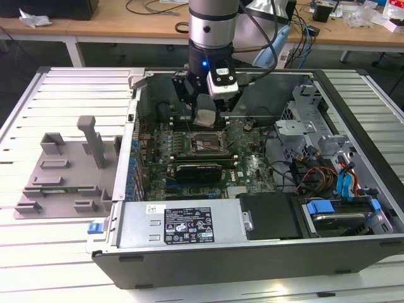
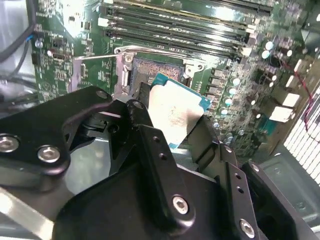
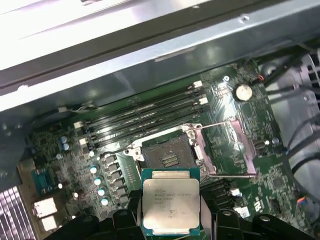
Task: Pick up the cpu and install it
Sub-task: 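Place the cpu into insertion slot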
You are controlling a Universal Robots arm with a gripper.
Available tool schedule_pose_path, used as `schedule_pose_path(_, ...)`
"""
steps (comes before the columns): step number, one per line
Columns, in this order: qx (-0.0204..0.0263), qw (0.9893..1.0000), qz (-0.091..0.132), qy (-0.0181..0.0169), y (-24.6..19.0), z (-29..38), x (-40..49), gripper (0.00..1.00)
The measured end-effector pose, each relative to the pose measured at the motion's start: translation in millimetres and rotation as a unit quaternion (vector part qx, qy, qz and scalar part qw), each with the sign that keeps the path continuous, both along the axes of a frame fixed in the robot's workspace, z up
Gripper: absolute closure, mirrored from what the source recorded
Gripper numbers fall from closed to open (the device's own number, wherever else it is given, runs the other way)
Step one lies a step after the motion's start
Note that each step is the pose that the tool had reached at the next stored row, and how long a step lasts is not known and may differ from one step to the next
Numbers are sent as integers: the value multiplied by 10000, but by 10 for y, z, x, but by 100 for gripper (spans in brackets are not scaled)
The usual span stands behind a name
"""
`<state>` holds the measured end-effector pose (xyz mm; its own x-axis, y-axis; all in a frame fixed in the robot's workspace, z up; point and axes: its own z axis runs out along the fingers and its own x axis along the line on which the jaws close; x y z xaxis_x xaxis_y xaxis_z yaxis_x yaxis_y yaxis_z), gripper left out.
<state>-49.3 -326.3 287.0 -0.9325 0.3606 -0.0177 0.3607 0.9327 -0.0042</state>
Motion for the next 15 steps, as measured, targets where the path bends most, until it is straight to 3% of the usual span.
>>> schedule_pose_path(3,0,9992,-404,0,0,-2,0,45)
schedule_pose_path(6,0,9967,-817,0,0,-5,0,45)
schedule_pose_path(9,0,9930,-1182,0,0,-8,0,45)
schedule_pose_path(12,0,9862,-1656,0,0,-12,0,45)
schedule_pose_path(14,0,9803,-1974,0,0,-16,0,45)
schedule_pose_path(15,0,9755,-2199,0,0,-18,0,45)
